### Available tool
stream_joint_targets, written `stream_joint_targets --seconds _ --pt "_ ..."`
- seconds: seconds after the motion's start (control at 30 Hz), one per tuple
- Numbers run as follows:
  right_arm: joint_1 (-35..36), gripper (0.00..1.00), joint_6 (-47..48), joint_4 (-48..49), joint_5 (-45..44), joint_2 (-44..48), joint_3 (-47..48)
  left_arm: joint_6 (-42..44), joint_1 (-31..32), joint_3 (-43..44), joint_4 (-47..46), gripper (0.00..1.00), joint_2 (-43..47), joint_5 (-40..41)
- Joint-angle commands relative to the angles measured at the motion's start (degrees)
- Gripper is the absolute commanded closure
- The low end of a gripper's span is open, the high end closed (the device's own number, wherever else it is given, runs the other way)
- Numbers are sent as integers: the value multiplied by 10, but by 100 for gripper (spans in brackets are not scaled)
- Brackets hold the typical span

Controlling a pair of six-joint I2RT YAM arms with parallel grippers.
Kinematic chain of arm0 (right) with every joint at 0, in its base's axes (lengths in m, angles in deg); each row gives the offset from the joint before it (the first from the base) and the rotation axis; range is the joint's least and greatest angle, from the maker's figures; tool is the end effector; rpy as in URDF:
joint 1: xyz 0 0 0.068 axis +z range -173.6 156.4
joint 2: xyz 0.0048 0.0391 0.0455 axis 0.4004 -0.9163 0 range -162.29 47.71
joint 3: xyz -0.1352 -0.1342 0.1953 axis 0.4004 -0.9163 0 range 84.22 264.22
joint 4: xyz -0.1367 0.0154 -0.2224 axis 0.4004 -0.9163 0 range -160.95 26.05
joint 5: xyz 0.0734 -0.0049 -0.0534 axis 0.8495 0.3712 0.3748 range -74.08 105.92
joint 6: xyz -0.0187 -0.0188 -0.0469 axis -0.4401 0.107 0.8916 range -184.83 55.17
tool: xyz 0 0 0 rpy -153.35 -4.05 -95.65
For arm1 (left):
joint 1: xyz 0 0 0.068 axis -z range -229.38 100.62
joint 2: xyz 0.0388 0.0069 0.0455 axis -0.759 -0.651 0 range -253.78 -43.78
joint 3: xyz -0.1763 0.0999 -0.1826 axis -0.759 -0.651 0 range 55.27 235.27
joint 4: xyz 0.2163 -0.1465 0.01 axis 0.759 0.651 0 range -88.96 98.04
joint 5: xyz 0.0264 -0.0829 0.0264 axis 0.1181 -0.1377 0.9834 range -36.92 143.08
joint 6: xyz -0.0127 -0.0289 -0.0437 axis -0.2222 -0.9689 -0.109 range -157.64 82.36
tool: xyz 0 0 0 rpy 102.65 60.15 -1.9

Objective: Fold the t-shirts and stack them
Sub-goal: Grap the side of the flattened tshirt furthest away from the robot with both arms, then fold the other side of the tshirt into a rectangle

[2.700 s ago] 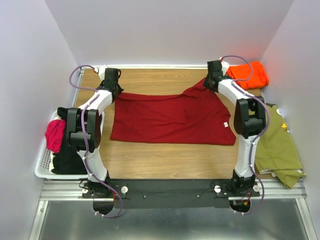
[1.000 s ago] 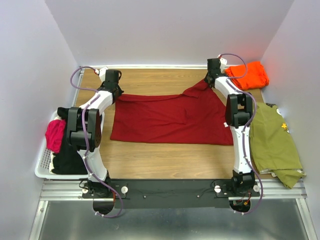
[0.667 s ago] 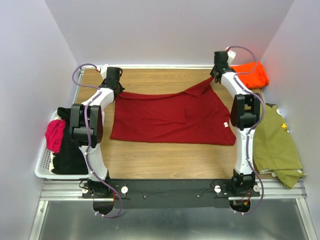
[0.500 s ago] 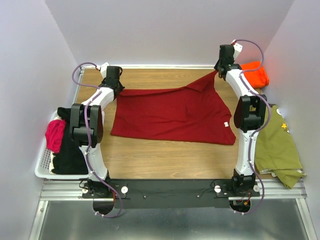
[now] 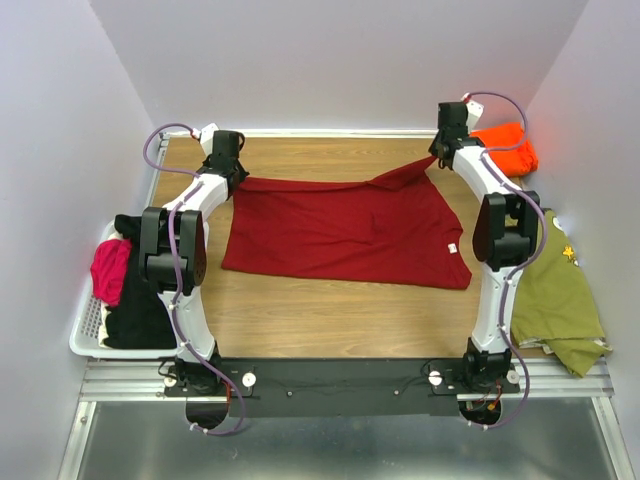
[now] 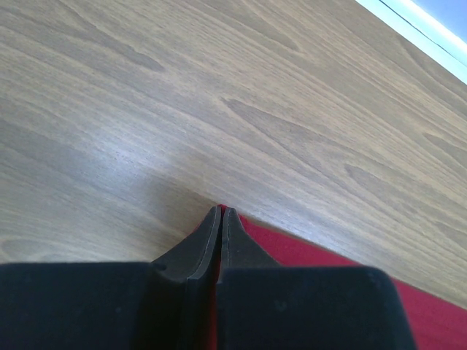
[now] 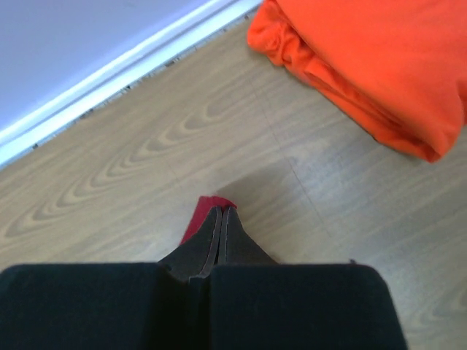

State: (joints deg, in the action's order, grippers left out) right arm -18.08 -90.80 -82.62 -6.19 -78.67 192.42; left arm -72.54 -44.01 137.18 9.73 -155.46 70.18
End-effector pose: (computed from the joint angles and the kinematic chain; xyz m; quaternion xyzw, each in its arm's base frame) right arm 0.5127 0.0362 0.2425 0.2403 0.8486 -0.0459 0.4691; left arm 0.4436 -0.0312 0.2220 -0.2895 0.8447 -0.0223 0.4497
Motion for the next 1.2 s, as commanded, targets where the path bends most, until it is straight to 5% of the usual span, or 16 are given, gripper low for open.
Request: stream_joint_targets --seconds 0.0,1.17 --pt "-3 99 -9 0 -31 72 -46 11 -4 14 -2 91 3 10" --pt "-15 99 -67 0 -41 418 -440 -69 -18 -164 -5 90 124 -11"
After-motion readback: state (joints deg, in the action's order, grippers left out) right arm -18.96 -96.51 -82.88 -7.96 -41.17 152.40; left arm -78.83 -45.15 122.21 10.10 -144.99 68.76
